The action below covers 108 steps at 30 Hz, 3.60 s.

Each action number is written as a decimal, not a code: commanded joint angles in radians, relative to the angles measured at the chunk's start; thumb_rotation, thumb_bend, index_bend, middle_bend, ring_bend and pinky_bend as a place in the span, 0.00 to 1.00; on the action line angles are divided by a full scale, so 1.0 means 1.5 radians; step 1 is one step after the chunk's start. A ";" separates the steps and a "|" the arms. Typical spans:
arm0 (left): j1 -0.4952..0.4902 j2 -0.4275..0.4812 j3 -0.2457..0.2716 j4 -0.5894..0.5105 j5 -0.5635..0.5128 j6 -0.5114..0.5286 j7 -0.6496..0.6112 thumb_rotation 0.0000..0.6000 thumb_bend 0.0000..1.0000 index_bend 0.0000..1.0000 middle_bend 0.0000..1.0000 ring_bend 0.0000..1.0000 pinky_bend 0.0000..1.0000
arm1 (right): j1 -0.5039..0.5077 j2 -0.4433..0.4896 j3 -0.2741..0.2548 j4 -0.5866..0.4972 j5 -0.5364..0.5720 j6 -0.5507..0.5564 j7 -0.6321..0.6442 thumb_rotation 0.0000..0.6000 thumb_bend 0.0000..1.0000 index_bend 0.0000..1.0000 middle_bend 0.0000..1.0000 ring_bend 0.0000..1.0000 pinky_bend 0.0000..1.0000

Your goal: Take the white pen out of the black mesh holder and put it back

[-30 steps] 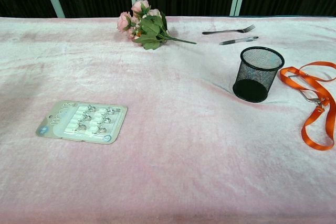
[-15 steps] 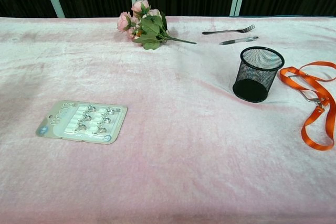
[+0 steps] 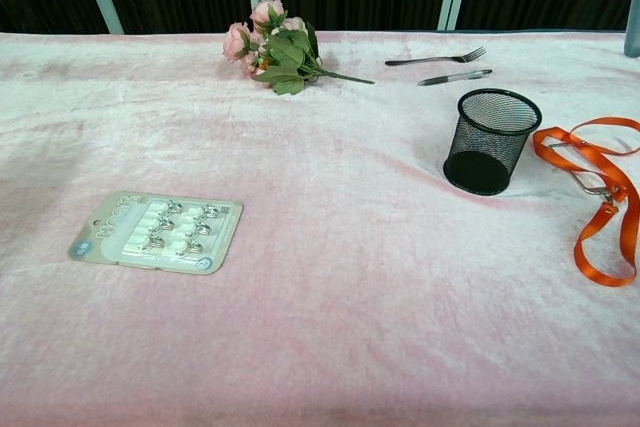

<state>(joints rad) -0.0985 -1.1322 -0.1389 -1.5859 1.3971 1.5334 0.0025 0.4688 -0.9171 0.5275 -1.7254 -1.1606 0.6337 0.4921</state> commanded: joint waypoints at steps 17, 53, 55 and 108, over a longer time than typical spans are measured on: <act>-0.006 -0.003 0.000 0.015 -0.006 -0.017 -0.007 1.00 0.35 0.15 0.11 0.00 0.03 | 0.098 -0.030 0.004 -0.136 0.102 0.058 -0.026 1.00 0.31 0.65 0.01 0.08 0.19; -0.002 0.001 -0.003 0.005 -0.004 -0.005 -0.007 1.00 0.35 0.15 0.11 0.00 0.03 | 0.031 0.086 0.014 -0.075 0.000 -0.045 0.130 1.00 0.32 0.65 0.01 0.08 0.19; -0.002 0.001 -0.004 0.002 -0.002 -0.003 -0.008 1.00 0.35 0.15 0.11 0.00 0.03 | 0.051 0.075 -0.039 -0.020 0.087 -0.006 -0.020 1.00 0.32 0.65 0.01 0.08 0.19; 0.002 0.003 -0.005 -0.003 -0.003 0.002 -0.007 1.00 0.35 0.15 0.11 0.00 0.03 | 0.118 -0.087 -0.101 0.065 0.097 0.099 -0.422 1.00 0.32 0.65 0.04 0.10 0.19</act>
<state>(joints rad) -0.0962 -1.1276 -0.1463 -1.5905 1.3922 1.5368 -0.0075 0.5196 -0.9145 0.5576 -1.7744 -1.2433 0.7667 1.0693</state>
